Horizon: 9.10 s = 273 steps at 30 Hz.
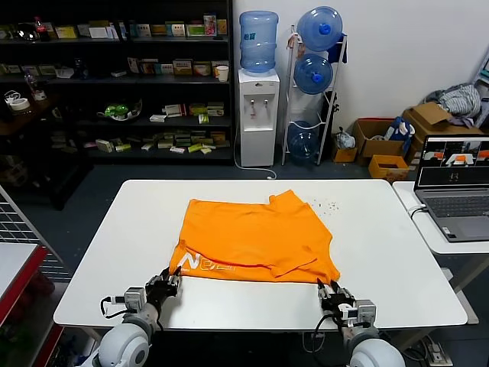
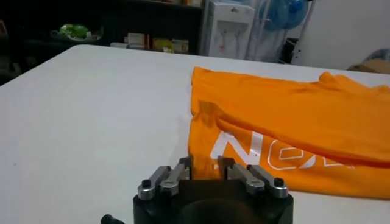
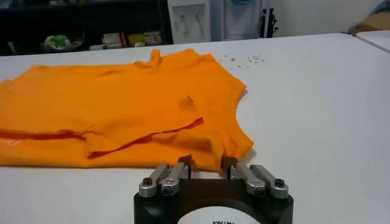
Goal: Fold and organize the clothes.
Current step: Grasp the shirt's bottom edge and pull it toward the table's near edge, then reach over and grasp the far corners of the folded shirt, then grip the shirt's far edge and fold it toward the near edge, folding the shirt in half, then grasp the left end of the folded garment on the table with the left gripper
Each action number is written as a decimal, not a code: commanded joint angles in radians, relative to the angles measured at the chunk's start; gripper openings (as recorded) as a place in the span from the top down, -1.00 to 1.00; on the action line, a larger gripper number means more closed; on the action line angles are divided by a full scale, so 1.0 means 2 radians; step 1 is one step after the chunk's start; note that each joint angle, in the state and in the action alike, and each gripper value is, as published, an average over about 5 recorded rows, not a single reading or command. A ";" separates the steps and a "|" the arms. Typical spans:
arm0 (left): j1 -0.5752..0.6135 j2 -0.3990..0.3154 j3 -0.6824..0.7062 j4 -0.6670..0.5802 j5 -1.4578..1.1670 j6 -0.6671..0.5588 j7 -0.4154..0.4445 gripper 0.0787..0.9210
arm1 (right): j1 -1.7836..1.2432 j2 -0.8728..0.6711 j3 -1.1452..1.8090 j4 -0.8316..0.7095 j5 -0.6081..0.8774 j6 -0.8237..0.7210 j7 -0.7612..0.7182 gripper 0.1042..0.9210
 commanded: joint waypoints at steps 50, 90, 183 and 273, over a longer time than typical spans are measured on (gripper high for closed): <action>0.131 0.079 -0.053 -0.177 -0.049 0.025 -0.086 0.32 | -0.149 -0.090 0.104 0.165 0.052 0.021 0.055 0.32; -0.326 -0.048 0.121 0.273 -0.108 0.074 0.060 -0.77 | 0.439 0.059 -0.162 -0.371 0.128 -0.095 -0.002 -0.76; -0.015 0.036 0.012 -0.084 -0.044 0.049 -0.022 0.97 | 0.065 -0.130 -0.017 0.070 0.209 -0.066 0.059 0.95; -0.008 0.006 0.017 -0.012 -0.024 0.047 -0.010 0.62 | -0.015 -0.115 0.059 0.093 0.155 -0.037 0.031 -0.76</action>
